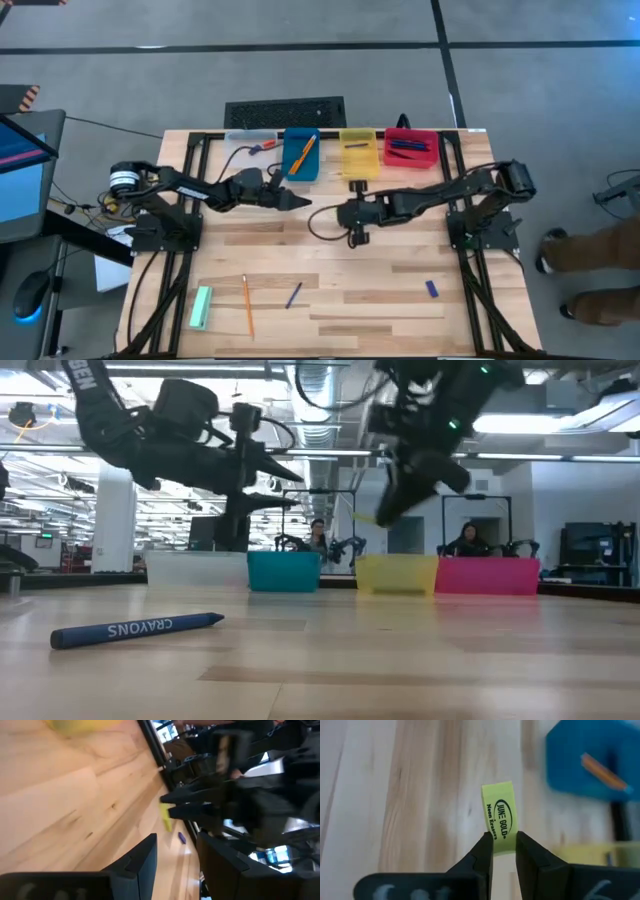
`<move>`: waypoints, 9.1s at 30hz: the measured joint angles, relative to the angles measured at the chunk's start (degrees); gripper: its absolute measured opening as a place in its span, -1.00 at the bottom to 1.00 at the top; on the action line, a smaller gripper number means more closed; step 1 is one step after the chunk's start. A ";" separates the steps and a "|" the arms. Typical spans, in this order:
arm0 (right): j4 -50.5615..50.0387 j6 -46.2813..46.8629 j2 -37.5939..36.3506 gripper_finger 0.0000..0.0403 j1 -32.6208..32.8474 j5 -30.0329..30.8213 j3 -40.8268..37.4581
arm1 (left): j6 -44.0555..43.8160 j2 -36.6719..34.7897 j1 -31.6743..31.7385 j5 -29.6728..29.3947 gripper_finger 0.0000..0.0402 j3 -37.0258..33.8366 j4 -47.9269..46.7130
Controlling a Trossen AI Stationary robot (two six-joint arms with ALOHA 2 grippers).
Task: Sort crayons/erasers/pens/pencils in bins
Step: Put the green eraser into the transparent bin, then put the blue crayon into the yellow bin
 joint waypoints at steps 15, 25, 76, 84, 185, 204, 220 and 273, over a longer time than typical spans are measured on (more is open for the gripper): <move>0.87 -5.60 0.02 -0.67 -1.24 0.02 5.59 | 0.93 6.78 -2.48 2.61 -0.35 8.41 1.93; 3.86 -6.09 0.02 -0.67 -1.26 0.04 5.59 | 1.09 6.78 -2.91 0.47 -0.35 8.96 -1.19; 3.58 7.83 -10.13 -0.96 5.19 8.86 -8.16 | 57.57 -20.90 11.61 -17.67 -0.97 11.33 -46.03; 15.45 9.23 -13.29 -0.93 5.34 7.78 -17.05 | 60.58 -26.14 20.74 -26.48 -0.97 14.61 -70.94; 82.63 10.40 -12.22 -0.99 3.84 -7.47 -49.25 | 22.63 -12.88 -29.83 -34.55 -1.00 19.20 -78.33; 80.34 11.11 -12.24 -0.99 13.51 -6.80 -49.14 | -1.27 23.75 -45.07 -25.42 -0.61 51.76 -91.09; 80.46 9.06 -12.24 -0.99 16.20 -6.82 -49.14 | -17.07 30.17 -48.96 -27.77 -0.50 55.34 -93.01; 80.34 9.47 -12.24 -0.99 16.16 -7.50 -49.14 | 21.46 28.64 -46.17 -26.78 -0.63 50.25 -102.81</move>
